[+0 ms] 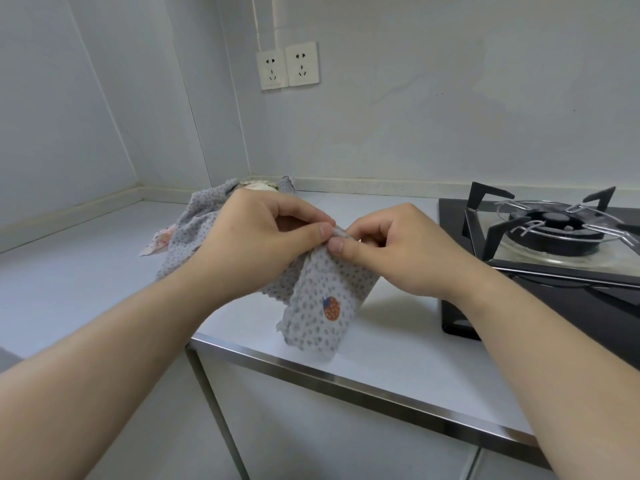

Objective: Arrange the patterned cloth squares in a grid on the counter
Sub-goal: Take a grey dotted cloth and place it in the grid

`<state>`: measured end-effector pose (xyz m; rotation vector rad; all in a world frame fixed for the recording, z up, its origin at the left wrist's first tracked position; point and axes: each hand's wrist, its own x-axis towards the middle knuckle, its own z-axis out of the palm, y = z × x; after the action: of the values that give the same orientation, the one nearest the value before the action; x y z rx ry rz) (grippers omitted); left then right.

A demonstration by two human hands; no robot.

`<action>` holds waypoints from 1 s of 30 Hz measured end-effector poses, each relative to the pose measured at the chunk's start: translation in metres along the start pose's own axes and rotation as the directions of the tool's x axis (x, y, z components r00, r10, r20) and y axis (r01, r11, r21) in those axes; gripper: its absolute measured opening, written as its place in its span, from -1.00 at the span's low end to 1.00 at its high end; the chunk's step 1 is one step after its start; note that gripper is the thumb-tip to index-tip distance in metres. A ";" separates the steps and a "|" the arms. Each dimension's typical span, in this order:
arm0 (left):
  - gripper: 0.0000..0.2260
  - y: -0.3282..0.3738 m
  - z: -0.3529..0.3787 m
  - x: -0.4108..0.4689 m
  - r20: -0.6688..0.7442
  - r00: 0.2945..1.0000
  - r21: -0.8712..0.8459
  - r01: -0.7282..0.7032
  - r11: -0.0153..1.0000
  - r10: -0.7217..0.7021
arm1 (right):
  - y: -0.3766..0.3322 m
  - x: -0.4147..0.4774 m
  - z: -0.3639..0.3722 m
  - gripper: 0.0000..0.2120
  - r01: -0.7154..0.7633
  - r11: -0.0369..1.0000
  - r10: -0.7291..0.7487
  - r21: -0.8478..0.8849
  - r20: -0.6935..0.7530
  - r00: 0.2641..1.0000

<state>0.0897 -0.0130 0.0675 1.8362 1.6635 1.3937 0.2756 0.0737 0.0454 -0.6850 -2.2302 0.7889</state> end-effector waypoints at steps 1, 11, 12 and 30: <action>-0.96 -0.001 0.000 0.001 -0.028 1.000 0.012 0.007 1.000 -0.007 | 0.001 0.000 -0.001 -0.69 -0.009 1.000 0.009 -0.007 0.000 1.000; -0.87 -0.025 -0.027 0.021 -0.187 0.976 -0.067 0.103 0.992 -0.114 | 0.003 0.000 -0.004 -0.71 0.006 0.996 0.004 -0.091 0.105 0.994; -0.87 -0.028 -0.028 0.023 -0.173 0.975 -0.093 0.123 0.988 -0.138 | 0.001 -0.001 -0.003 -0.69 0.041 0.998 -0.035 -0.047 0.116 0.993; -0.85 -0.042 -0.009 0.025 -0.146 0.980 -0.154 0.116 0.981 -0.138 | 0.001 0.000 0.002 -0.58 0.044 0.958 -0.066 0.283 0.069 0.995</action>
<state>0.0538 0.0173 0.0513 1.5486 1.6711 1.5926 0.2742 0.0733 0.0434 -0.4591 -2.1368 1.0937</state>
